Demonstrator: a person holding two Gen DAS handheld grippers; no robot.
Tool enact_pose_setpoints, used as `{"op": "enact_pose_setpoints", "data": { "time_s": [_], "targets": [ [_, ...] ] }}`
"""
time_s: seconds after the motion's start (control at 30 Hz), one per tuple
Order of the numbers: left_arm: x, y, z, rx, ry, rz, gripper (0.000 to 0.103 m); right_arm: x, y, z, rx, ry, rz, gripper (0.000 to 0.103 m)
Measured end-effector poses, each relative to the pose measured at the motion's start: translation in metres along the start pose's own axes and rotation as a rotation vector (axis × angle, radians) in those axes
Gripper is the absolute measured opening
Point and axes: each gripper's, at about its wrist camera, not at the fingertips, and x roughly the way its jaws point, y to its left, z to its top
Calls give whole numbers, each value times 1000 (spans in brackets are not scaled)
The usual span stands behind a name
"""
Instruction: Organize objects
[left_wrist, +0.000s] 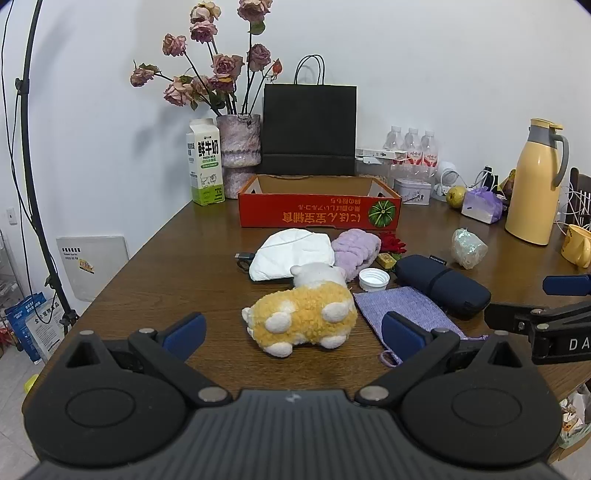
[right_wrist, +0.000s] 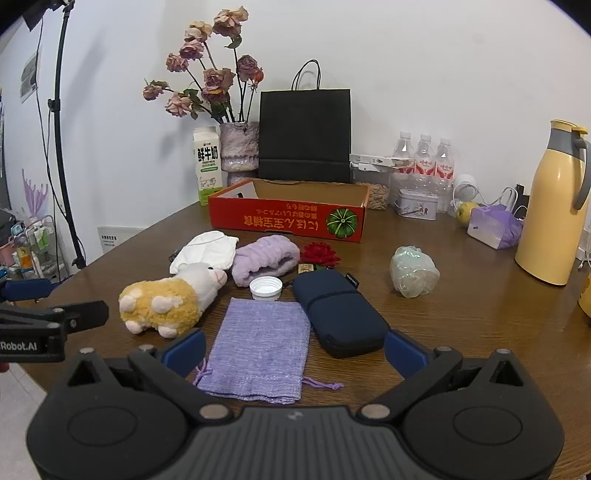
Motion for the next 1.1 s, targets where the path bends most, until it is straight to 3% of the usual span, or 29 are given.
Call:
{"op": "enact_pose_setpoints", "data": {
  "time_s": [1.1],
  "targets": [
    [-3, 3, -3, -1, -3, 0, 103, 0, -1, -1, -1, 0, -2, 103]
  ]
}}
